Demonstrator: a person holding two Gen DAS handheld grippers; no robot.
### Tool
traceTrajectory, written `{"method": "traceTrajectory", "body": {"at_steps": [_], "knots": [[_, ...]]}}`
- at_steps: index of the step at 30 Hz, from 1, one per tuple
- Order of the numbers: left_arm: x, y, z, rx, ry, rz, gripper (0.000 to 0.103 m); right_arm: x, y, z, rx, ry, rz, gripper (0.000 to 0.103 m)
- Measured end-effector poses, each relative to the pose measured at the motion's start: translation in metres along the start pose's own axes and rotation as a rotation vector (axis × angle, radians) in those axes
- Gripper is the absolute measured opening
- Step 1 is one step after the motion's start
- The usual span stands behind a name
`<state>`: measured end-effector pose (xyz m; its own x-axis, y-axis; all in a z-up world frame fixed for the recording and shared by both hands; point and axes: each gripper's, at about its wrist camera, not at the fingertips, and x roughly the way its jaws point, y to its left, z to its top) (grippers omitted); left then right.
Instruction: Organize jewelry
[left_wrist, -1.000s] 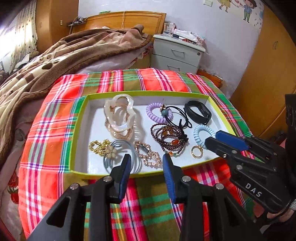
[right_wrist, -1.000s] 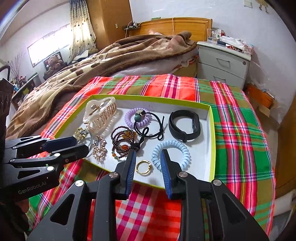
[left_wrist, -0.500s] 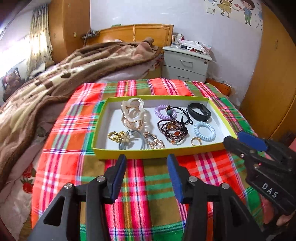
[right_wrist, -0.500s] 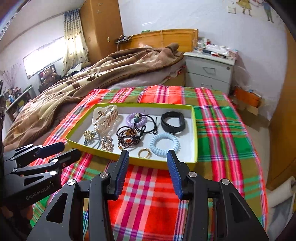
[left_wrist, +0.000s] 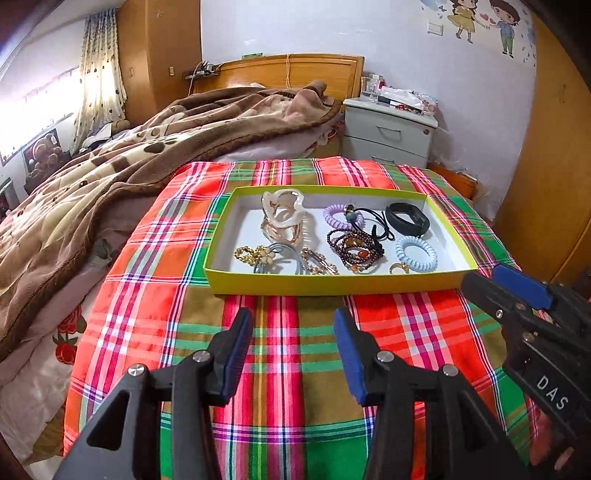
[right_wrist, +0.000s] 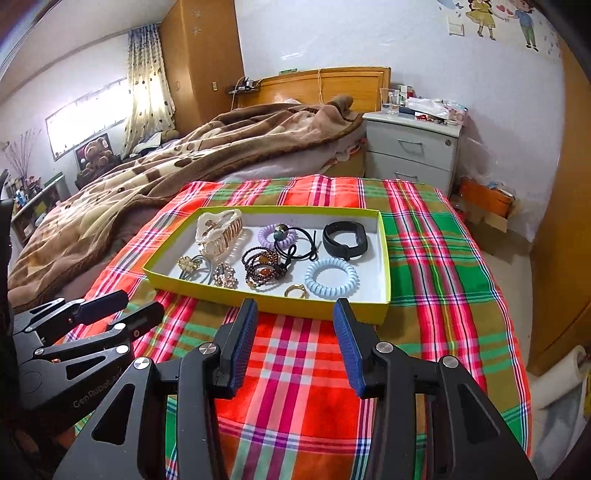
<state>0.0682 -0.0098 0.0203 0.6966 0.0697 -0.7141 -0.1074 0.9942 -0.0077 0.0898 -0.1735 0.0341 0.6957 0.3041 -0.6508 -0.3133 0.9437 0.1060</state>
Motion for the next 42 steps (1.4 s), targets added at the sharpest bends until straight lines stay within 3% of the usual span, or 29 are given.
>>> {"method": "traceTrajectory", "body": {"at_steps": [42], "knots": [[-0.0011, -0.0019, -0.0023, 0.005, 0.006, -0.01, 0.048, -0.0035, 0.002, -0.0024, 0.018, -0.002, 0.005, 0.043]]}}
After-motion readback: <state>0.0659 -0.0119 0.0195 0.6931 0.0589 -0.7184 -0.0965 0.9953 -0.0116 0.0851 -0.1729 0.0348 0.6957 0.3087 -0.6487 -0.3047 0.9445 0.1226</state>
